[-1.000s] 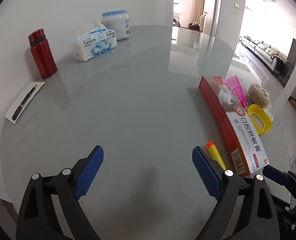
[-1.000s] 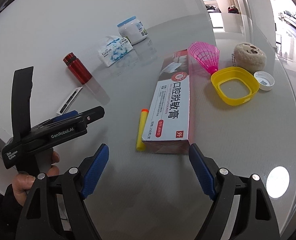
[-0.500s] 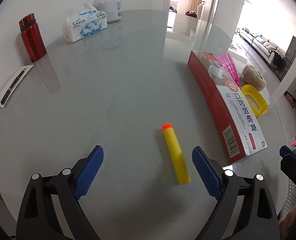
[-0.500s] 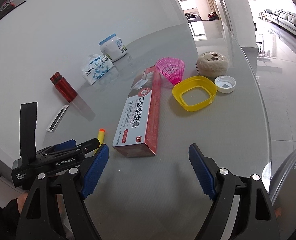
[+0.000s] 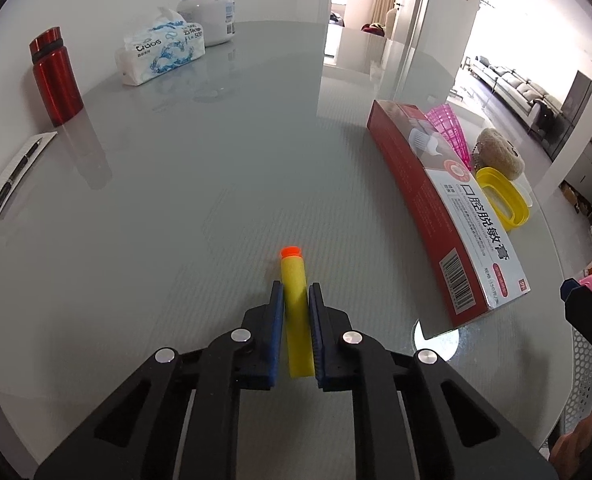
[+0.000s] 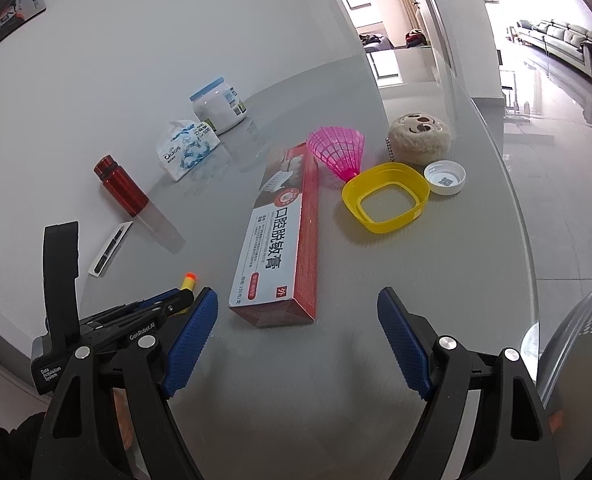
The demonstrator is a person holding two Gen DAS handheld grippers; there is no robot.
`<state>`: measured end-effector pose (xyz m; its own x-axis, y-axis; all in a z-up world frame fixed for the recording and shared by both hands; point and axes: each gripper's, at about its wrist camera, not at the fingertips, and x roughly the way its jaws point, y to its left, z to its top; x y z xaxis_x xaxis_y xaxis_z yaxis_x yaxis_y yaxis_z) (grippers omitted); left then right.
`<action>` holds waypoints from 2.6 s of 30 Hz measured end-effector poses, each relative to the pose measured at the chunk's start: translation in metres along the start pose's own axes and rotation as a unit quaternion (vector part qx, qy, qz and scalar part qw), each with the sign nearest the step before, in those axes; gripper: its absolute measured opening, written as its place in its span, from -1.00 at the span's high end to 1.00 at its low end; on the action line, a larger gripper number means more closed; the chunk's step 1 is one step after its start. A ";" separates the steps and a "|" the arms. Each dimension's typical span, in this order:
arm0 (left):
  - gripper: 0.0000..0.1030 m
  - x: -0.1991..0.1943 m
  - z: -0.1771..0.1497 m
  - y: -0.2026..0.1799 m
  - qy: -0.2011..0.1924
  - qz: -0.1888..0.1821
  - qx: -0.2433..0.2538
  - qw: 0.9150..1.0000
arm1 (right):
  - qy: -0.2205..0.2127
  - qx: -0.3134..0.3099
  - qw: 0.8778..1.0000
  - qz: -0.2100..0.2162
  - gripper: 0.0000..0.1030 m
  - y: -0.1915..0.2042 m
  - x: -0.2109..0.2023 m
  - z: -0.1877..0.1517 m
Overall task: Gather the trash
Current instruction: 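Grasp the yellow foam dart with the left tool while the right tool grasps the medicine box, then carry the dart and medicine box over the grey basket and open both tools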
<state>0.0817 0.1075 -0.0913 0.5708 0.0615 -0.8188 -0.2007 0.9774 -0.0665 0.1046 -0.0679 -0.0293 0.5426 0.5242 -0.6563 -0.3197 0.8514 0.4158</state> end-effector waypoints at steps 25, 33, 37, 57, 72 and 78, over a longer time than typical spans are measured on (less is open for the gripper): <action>0.76 -0.028 0.018 0.050 -0.063 0.020 -0.017 0.998 | 0.086 -0.053 0.985 -0.139 -0.51 0.058 0.107 0.040; 0.76 -0.028 0.017 0.056 -0.061 0.020 -0.023 0.998 | 0.087 -0.063 0.985 -0.135 -0.05 0.058 0.119 0.038; 0.76 -0.030 0.017 0.058 -0.062 0.023 -0.026 0.997 | 0.069 -0.068 0.988 -0.116 -0.03 0.063 0.109 0.035; 0.76 -0.065 0.011 0.009 -0.094 -0.015 0.024 0.995 | -0.036 -0.026 0.994 -0.103 -0.02 0.048 -0.025 0.004; 0.76 -0.079 -0.016 -0.158 -0.073 -0.159 0.183 0.967 | -0.107 0.097 0.964 -0.222 -0.02 -0.051 -0.163 -0.053; 0.76 -0.077 -0.039 -0.228 -0.058 -0.212 0.254 0.942 | -0.117 0.158 0.942 -0.273 -0.02 -0.083 -0.203 -0.092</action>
<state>0.0524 -0.1284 -0.0350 0.6027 -0.3638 -0.7102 0.4555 0.8876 -0.0681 -0.0502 -0.2439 0.0116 0.7270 -0.0389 -0.6856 0.2826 0.9268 0.2472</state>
